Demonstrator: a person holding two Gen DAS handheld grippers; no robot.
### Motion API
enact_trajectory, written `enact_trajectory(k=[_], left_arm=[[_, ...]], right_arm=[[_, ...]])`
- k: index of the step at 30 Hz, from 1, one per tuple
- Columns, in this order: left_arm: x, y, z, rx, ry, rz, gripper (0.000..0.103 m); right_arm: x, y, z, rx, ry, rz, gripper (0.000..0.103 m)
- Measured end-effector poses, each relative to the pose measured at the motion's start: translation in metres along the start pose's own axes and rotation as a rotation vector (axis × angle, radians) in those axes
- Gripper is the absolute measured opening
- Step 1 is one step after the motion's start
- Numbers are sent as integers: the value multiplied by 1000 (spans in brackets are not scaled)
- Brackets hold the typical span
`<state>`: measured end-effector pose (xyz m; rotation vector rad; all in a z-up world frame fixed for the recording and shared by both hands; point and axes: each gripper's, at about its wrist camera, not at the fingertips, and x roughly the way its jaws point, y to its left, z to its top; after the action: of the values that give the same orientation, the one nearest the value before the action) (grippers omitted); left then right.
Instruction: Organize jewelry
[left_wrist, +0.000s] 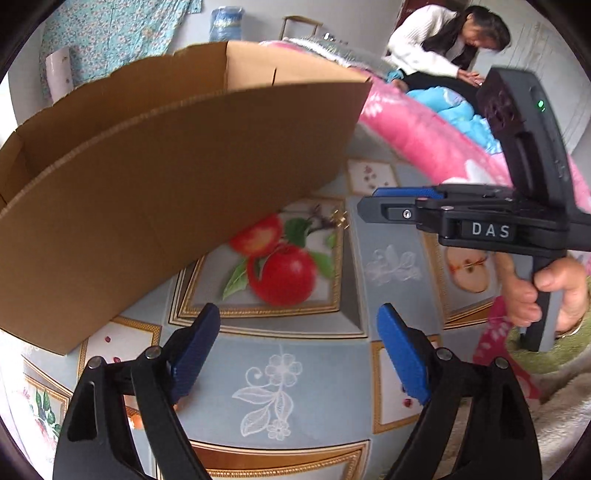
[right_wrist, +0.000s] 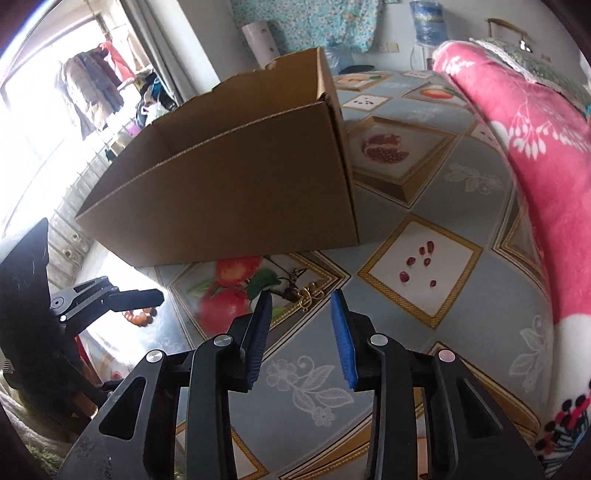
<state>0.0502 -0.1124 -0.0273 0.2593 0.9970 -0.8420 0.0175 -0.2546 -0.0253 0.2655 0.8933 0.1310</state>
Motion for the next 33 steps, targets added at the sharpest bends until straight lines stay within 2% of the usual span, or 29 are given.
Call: enact_trajectory(k=[5,11,12,13,15,17,25,28,30,31,33], left_arm=[[7,2,-6,-2,14,30,85],[10,-2,-11,-5,18,65,85],[9,-2,-14,-3,16,65,85],[9,-3,-15,-2,18,65,85],[11,-4,-18,3,23,79,85],[10,-6,-19,2,30,89,85],[4,-4,-26,-38,31,102,90],[3,-3,-29,-51,27,105,93],[4,-3,-29,-63,24,104,95],[4,-3,-30,-68,22,104,96],[6,-4,-29,-67,26,113,97]], right_arm=[[17,12,6,-119,23,-33,33],[29,14,8,-170,46,-42,29],[30,14,7,-172,48,-34,26],[30,14,8,-170,52,-27,19],[30,12,6,-163,56,-12,17],[28,11,2,-150,59,3,8],[19,0,-16,-61,73,72,6],[13,0,-18,-37,73,61,8],[7,4,-17,-47,43,31,18],[6,6,-15,-53,27,24,29],[4,11,-11,-80,-3,-10,32]])
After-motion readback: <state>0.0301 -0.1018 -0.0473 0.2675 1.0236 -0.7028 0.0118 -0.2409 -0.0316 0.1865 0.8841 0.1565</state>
